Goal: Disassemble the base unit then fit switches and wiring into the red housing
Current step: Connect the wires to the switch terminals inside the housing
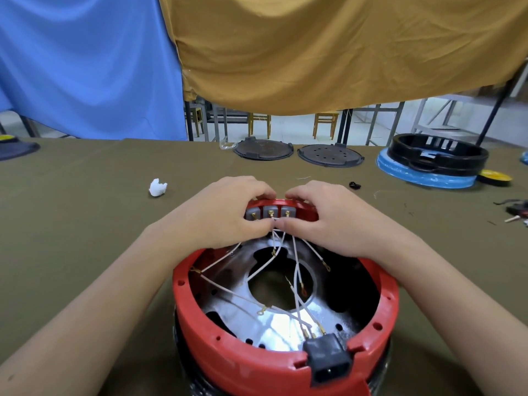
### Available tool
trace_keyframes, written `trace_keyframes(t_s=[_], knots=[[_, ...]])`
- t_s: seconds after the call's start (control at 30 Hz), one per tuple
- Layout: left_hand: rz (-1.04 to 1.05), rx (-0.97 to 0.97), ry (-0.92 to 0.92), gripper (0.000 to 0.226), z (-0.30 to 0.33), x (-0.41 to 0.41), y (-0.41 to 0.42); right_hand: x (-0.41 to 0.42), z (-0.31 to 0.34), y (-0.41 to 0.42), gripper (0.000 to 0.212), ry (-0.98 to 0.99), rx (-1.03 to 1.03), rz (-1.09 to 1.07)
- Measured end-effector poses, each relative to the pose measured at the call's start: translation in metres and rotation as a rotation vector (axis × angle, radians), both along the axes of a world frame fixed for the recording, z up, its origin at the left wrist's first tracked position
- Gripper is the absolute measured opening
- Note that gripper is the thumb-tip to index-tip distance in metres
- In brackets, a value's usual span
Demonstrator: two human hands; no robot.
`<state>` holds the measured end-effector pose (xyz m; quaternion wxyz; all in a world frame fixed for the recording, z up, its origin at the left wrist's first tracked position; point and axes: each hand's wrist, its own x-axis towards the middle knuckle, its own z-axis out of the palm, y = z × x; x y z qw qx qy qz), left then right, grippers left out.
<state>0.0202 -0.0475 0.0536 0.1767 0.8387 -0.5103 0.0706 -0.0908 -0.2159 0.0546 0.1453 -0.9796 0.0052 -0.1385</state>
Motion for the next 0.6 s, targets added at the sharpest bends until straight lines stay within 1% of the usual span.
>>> trace_keyframes(t_s=[0.13,0.3,0.37,0.47,0.53,0.6], knots=[[0.009,0.021,-0.011,0.037,-0.0006,0.0007,-0.0021,0.0036,0.0013,0.0018,0.031,-0.007,-0.032,-0.028],[0.009,0.038,-0.015,0.037,0.0004,0.0007,-0.0025,0.0083,0.0023,0.0056,0.032,0.01,-0.176,-0.036],[0.01,0.02,-0.002,0.04,0.0005,0.0009,-0.0007,0.0076,0.0014,0.0047,0.032,0.004,-0.163,-0.032],[0.021,-0.014,0.074,0.055,0.0005,0.0006,0.0038,0.0055,-0.001,0.0029,0.036,-0.001,-0.086,0.007],[0.012,-0.014,0.076,0.05,0.0001,0.0009,0.0046,0.0067,-0.002,0.0019,0.038,0.019,-0.077,0.036],[0.009,-0.011,0.058,0.044,0.0002,0.001,0.004,0.0089,-0.0019,0.0012,0.034,0.033,-0.098,0.044]])
